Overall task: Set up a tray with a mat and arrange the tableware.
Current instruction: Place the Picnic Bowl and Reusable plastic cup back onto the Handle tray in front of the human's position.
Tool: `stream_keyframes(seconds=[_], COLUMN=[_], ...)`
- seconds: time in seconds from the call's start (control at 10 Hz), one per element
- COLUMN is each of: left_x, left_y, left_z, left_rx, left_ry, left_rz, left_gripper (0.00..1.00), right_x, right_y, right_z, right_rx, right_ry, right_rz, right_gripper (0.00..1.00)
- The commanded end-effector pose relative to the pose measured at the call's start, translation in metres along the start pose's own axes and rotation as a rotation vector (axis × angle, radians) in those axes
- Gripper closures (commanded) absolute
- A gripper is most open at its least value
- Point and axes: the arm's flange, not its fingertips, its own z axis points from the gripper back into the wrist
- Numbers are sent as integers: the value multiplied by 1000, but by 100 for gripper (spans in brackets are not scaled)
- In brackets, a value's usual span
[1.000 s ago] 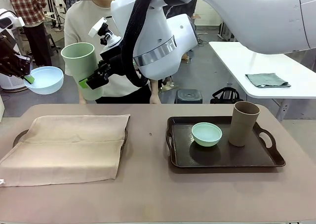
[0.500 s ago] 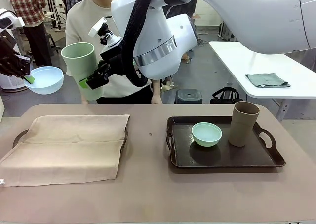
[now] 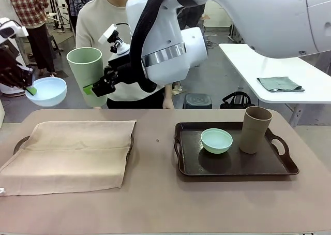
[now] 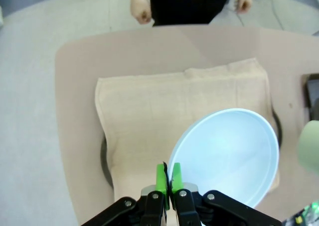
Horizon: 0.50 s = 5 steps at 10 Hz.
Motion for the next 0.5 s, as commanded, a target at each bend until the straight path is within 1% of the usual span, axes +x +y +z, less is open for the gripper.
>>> stream_keyframes(seconds=[0.0, 0.2, 0.4], left_x=[-6, -10, -15], left_y=[12, 19, 21], left_z=[-26, -50, -74], left_rx=[-45, -50, -70], left_ry=[13, 35, 57], left_rz=[-17, -11, -12], left_gripper=[96, 96, 96], right_x=[-40, -76, -105], right_y=[4, 7, 10], right_z=[-14, -36, -48], right_rx=[28, 64, 94], right_ry=[-52, 7, 50], right_rz=[-8, -81, -137], right_gripper=[17, 17, 17])
